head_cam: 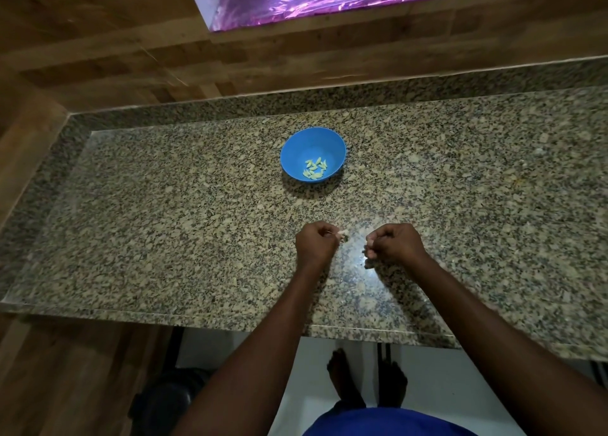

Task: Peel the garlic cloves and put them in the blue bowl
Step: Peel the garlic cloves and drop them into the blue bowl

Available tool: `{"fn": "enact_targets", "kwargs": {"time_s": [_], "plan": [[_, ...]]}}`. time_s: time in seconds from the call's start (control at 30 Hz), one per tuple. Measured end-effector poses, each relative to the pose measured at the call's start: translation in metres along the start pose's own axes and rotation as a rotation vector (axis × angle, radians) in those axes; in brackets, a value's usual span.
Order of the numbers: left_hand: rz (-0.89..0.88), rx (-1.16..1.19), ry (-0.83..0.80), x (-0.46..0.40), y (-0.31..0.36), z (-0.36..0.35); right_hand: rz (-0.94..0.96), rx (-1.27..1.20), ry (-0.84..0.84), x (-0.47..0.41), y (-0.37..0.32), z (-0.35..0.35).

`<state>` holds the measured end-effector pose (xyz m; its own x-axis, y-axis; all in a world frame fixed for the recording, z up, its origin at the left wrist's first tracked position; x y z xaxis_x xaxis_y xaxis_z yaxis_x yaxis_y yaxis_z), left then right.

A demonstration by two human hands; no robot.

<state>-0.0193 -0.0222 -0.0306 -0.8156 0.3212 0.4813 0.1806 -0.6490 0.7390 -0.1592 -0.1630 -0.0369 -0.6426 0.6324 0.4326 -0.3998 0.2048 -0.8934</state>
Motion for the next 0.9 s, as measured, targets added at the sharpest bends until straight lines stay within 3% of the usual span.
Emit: {"fn": "enact_targets", "kwargs": {"time_s": [0.1,0.23,0.4,0.6,0.63,0.77,0.9], "plan": [[-0.114,-0.123,0.088,0.002,0.0,0.004,0.009,0.1,0.009,0.0,0.006,0.001],[-0.319,-0.296,0.265,0.03,0.003,-0.001,0.24,0.567,0.057,0.0,-0.008,0.0],[-0.491,-0.501,0.166,0.052,-0.012,-0.028,0.45,1.062,-0.081,0.0,-0.023,-0.027],[-0.481,-0.541,0.106,0.041,-0.018,-0.03,0.608,1.447,-0.299,0.015,-0.042,-0.054],[-0.478,-0.534,0.103,0.04,-0.016,-0.029,0.669,1.509,-0.273,0.017,-0.043,-0.058],[-0.453,-0.524,0.094,0.037,-0.015,-0.027,0.633,1.557,-0.411,0.017,-0.031,-0.072],[-0.424,-0.504,0.084,0.035,-0.015,-0.027,0.616,1.51,-0.356,0.022,-0.033,-0.07]]}}
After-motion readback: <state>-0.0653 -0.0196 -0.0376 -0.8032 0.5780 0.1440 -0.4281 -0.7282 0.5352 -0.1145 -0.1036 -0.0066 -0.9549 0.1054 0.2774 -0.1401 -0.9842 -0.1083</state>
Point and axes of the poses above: each hand's wrist, its own x-axis away from the middle knuckle, its own z-axis out of the back of the hand, y = z × x, the point moved 5 cm from there along -x, towards the middle knuckle, and after that the axes turned 8 degrees about z, right-handed, at the moved point
